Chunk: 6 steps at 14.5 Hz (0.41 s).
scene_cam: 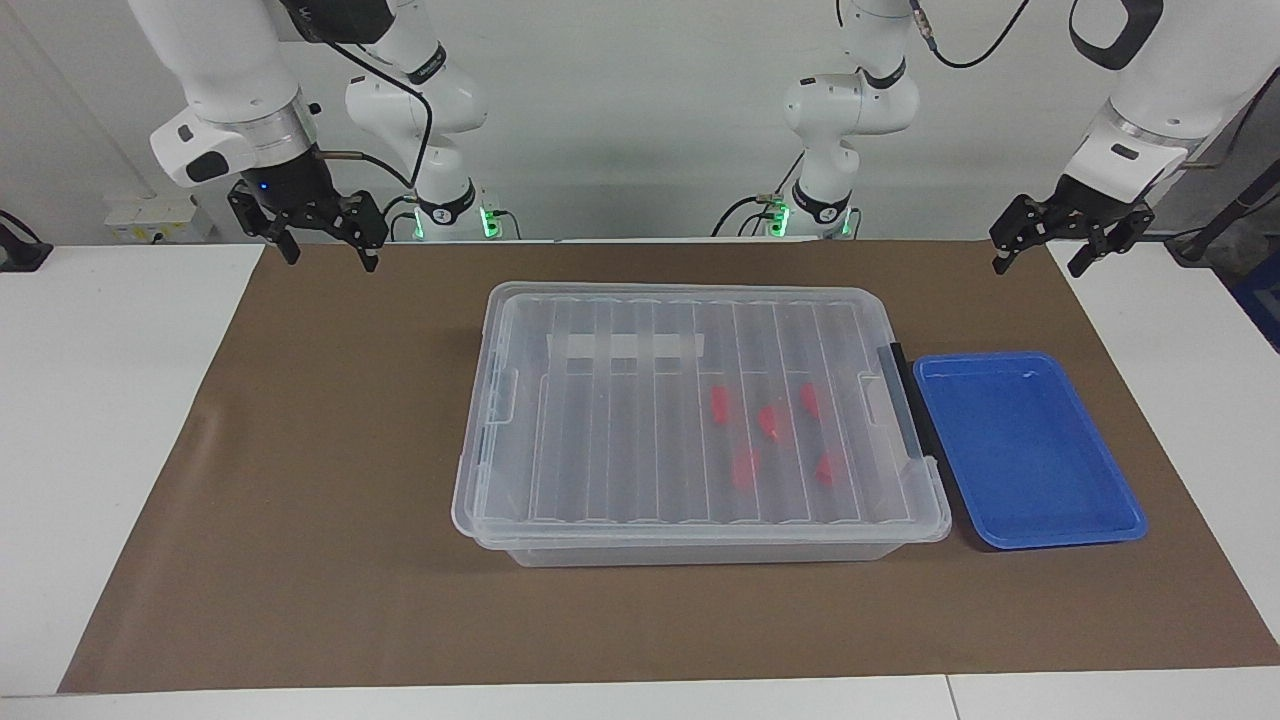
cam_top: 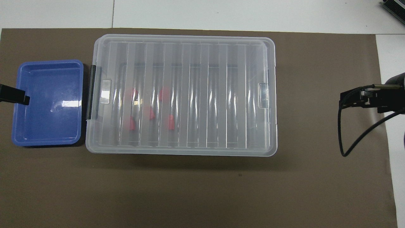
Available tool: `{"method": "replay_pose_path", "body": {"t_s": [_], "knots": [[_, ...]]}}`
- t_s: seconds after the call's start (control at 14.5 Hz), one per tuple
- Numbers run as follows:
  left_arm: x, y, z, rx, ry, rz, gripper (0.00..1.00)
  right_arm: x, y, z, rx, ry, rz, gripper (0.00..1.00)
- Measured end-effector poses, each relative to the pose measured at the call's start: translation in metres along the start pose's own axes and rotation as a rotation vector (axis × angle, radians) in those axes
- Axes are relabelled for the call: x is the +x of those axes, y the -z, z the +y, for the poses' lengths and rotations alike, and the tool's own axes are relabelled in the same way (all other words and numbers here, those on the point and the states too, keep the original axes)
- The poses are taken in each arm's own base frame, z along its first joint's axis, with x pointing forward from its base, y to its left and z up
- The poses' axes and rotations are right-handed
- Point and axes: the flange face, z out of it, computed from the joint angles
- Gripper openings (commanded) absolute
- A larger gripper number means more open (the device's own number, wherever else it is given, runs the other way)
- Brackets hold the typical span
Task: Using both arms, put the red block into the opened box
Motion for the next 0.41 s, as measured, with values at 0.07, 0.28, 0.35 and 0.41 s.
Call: {"method": "replay_pose_path", "body": {"t_s": [0.07, 0.28, 0.35, 0.41], "knots": [[0.0000, 0.0000, 0.0000, 0.000, 0.000, 0.000, 1.00, -0.0001, -0.0005, -0.0002, 0.000, 0.001, -0.001, 1.00], [0.0000, 0.0000, 0.0000, 0.000, 0.000, 0.000, 1.00, -0.0001, -0.0018, -0.0001, -0.001, 0.001, -0.004, 1.00], [0.0000, 0.0000, 0.0000, 0.000, 0.000, 0.000, 1.00, 0.0000, -0.0021, 0.0001, -0.001, 0.001, -0.005, 1.00], [0.0000, 0.0000, 0.0000, 0.000, 0.000, 0.000, 1.00, 0.0000, -0.0023, 0.0004, -0.001, 0.000, -0.005, 1.00]]}}
